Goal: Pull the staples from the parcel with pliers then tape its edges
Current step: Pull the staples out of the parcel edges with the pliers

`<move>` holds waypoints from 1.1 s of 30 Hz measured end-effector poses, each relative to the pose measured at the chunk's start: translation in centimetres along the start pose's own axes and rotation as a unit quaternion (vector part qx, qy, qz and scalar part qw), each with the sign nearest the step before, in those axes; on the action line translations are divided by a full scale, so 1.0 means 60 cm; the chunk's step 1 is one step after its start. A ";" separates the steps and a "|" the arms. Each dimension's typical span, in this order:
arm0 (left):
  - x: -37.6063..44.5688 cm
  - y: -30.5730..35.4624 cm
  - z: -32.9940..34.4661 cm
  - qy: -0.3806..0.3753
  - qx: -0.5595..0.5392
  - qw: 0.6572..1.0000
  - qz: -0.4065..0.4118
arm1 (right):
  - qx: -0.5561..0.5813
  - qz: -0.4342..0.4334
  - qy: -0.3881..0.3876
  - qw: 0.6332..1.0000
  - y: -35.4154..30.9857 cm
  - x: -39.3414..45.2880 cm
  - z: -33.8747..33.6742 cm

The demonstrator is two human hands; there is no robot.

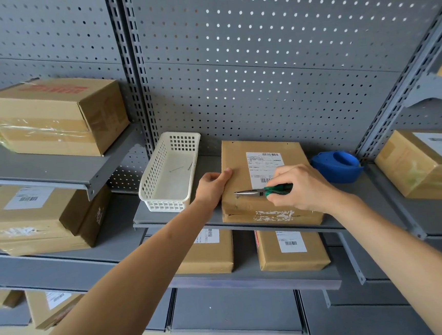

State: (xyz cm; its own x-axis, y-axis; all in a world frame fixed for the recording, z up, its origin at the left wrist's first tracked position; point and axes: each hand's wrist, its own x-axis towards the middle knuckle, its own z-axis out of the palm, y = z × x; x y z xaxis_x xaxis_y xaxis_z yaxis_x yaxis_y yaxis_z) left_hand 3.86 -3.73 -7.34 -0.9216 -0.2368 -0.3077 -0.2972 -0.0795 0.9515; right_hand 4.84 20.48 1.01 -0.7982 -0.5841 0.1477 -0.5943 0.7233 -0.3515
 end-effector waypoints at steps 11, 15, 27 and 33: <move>0.005 -0.002 0.001 0.005 -0.006 1.000 0.004 | 0.045 0.007 0.002 0.999 0.011 0.003 0.004; 0.002 -0.002 0.002 0.004 -0.013 1.000 0.003 | 0.104 0.021 0.014 0.994 0.025 0.008 0.007; -0.006 0.005 0.002 0.019 -0.009 1.000 -0.003 | 0.266 0.044 0.022 0.963 0.047 0.014 0.011; -0.005 0.004 0.002 0.028 0.001 1.000 -0.003 | 0.367 0.067 0.010 0.928 0.058 0.015 0.008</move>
State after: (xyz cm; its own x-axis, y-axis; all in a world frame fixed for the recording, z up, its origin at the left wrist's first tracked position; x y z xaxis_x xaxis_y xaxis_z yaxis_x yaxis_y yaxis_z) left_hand 4.04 -3.59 -7.00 -0.9047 -0.2895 -0.3127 -0.3027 -0.0799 0.9497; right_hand 2.11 22.29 -0.50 -0.8663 -0.4944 0.0717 -0.2680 0.3389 -0.9018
